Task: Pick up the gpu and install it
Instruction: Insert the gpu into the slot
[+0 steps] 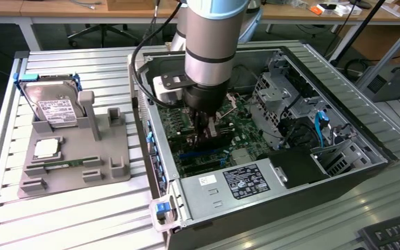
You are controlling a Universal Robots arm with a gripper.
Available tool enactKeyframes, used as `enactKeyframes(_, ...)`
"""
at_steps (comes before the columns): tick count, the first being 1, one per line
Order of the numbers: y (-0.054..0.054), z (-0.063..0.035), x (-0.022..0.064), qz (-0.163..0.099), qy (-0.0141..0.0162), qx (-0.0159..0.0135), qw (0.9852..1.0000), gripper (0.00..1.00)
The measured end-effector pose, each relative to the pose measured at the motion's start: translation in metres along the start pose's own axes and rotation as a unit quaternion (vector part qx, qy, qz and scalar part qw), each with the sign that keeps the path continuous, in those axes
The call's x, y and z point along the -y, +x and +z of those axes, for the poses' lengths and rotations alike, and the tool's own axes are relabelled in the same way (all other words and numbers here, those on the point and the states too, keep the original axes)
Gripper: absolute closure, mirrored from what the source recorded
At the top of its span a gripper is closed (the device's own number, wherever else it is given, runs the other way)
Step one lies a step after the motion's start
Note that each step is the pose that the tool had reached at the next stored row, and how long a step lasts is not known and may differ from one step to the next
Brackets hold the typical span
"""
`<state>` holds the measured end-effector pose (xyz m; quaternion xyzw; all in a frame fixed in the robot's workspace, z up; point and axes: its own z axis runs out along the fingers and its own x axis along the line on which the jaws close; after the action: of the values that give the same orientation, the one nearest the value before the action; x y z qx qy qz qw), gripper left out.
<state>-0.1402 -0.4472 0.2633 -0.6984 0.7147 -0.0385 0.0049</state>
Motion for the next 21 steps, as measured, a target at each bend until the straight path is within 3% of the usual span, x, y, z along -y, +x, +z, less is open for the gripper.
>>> enactKeyframes(3,0.0001,0.0027,-0.0025,0.001,0.0001,0.0002,1.0000,0.73)
enactKeyframes(4,0.0004,-0.0031,-0.0022,0.000,0.0007,0.0003,1.0000,0.73)
enactKeyframes(7,0.0002,0.0029,-0.0042,0.002,0.0006,0.0001,1.0000,0.73)
enactKeyframes(21,-0.0025,0.0036,-0.0055,0.001,0.0010,0.0019,1.0000,0.73)
